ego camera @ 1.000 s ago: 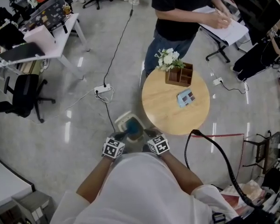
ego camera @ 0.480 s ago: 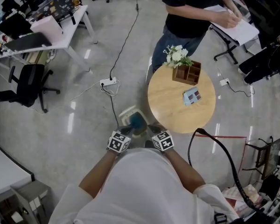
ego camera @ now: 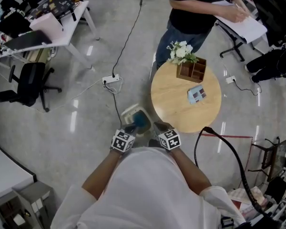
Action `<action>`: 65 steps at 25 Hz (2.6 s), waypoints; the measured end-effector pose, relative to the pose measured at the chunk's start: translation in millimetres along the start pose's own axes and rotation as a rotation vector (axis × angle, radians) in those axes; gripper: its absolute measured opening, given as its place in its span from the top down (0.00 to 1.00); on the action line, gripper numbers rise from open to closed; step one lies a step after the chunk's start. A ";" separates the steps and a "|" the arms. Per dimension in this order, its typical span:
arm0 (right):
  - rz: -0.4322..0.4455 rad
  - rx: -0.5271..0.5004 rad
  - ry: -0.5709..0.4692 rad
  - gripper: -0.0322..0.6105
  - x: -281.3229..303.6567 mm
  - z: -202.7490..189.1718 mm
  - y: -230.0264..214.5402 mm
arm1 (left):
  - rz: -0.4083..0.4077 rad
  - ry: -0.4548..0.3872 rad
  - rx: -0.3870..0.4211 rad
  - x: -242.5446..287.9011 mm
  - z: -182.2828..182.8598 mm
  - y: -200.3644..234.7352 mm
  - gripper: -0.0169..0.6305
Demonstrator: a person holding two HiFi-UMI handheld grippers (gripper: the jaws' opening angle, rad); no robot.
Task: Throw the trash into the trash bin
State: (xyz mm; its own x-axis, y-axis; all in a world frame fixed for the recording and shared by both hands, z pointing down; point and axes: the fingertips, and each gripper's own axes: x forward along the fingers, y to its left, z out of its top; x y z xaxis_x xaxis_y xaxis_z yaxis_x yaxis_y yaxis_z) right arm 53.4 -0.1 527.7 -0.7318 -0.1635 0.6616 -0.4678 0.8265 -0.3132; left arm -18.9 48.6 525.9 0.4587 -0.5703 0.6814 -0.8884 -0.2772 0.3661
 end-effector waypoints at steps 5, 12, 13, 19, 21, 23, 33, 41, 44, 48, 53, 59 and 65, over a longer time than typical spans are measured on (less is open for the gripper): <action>-0.007 0.008 -0.002 0.95 -2.2 1.0 -6.9 | 0.001 0.002 -0.003 2.9 3.8 -0.4 0.97; -0.015 0.020 -0.019 0.95 -9.7 4.2 -21.1 | 0.000 -0.008 -0.004 11.4 13.9 -4.2 0.97; -0.018 0.024 -0.022 0.95 -11.6 4.2 -24.0 | -0.001 -0.011 -0.004 12.7 15.8 -5.3 0.97; -0.050 0.037 -0.031 0.95 -20.8 2.5 -41.6 | 0.001 -0.010 -0.009 16.6 20.3 -7.0 0.97; -0.065 0.048 -0.035 0.93 -24.5 2.1 -50.5 | 0.000 -0.006 -0.006 18.6 20.5 -8.3 0.97; -0.081 0.062 -0.043 0.92 -29.1 2.1 -60.4 | -0.002 -0.001 -0.001 20.6 20.7 -9.7 0.97; -0.158 0.115 -0.082 0.88 -52.3 7.4 -119.9 | -0.002 0.007 0.003 38.1 30.7 -16.9 0.97; -0.211 0.140 -0.091 0.86 -65.6 12.0 -159.9 | 0.008 -0.002 -0.008 47.8 42.7 -15.8 0.97; -0.222 0.145 -0.095 0.86 -69.0 14.4 -172.5 | 0.012 -0.004 -0.012 51.6 46.6 -16.2 0.97; -0.229 0.148 -0.088 0.84 -70.6 12.6 -185.6 | 0.013 -0.006 -0.019 56.7 50.1 -19.4 0.97; -0.239 0.146 -0.077 0.84 -70.2 11.3 -202.5 | 0.019 -0.014 -0.025 64.0 55.8 -19.3 0.97; -0.256 0.143 -0.068 0.82 -72.8 11.9 -228.4 | 0.039 -0.029 -0.050 71.8 61.5 -16.6 0.97; -0.287 0.153 -0.060 0.81 -73.3 10.9 -258.6 | 0.055 -0.027 -0.070 78.5 61.1 -18.3 0.97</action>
State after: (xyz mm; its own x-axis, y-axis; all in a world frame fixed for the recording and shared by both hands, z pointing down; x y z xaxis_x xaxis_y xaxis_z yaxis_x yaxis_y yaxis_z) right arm 222.6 -207.6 552.8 -0.5848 -0.4135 0.6979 -0.7253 0.6519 -0.2215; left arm 32.1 -38.3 533.9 0.4081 -0.6041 0.6845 -0.9081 -0.1913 0.3726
